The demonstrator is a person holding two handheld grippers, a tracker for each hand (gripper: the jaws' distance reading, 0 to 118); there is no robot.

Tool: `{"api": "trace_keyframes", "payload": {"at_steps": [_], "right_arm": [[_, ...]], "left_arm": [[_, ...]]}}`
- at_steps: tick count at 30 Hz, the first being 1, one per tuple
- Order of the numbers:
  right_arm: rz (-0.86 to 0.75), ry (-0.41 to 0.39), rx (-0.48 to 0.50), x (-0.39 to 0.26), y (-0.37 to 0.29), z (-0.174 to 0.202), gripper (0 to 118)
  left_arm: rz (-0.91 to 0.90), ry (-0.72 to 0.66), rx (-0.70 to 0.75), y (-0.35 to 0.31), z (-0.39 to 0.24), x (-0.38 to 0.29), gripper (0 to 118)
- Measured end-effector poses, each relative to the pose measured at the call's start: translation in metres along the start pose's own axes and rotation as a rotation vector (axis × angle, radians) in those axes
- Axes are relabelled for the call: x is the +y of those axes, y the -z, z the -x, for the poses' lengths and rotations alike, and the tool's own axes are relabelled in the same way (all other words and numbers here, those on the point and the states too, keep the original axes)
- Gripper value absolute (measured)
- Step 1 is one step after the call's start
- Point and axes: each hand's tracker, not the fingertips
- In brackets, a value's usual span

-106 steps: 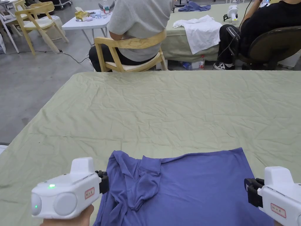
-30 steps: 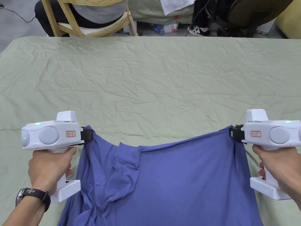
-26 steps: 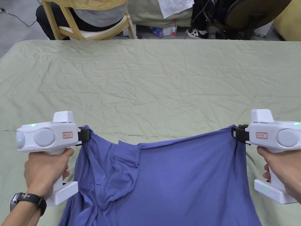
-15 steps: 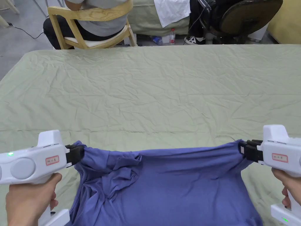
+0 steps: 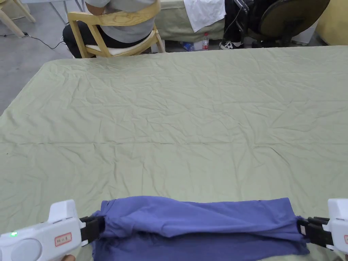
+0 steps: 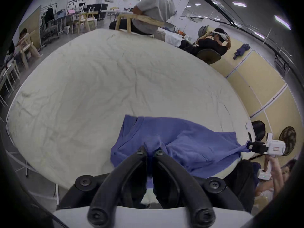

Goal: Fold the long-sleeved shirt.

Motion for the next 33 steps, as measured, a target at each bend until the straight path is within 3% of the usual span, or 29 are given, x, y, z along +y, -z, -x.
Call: {"api": "trace_keyframes", "payload": {"at_steps": [12,13,14,15,16,17,18,24,31,33], "right_arm": [[0.086,-0.042,-0.051,-0.008,0.034,-0.003,8],[0.081,-0.045,-0.054,-0.008,0.033,-0.004,13],[0.079,-0.048,-0.048,-0.007,0.034,-0.004,32],[0.091,-0.059,-0.052,-0.005,0.035,-0.003,48],[0.12,-0.075,-0.08,-0.004,0.036,-0.001,55],[0.129,-0.091,-0.111,-0.005,0.035,0.001,54],[0.116,-0.117,-0.13,-0.005,0.033,0.003,54],[-0.037,-0.078,-0.092,0.008,0.001,0.019,54],[-0.203,-0.15,-0.077,0.02,-0.037,0.08,53],[-0.25,-0.167,-0.064,0.019,-0.045,0.1,43]], "left_arm": [[0.176,0.038,0.076,0.039,0.021,-0.026,5],[0.171,0.037,0.074,0.039,0.021,-0.027,5],[0.18,0.036,0.072,0.04,0.022,-0.028,7],[0.179,0.035,0.076,0.038,0.018,-0.03,14],[0.166,0.036,0.088,0.037,0.017,-0.031,24],[0.141,0.034,0.113,0.034,0.017,-0.031,40],[0.136,0.039,0.13,0.032,0.016,-0.03,45],[0.033,0.061,0.139,-0.005,0.006,-0.021,45],[-0.105,0.104,0.175,-0.049,-0.017,-0.004,45],[-0.135,0.111,0.167,-0.06,-0.023,-0.003,42]]}}
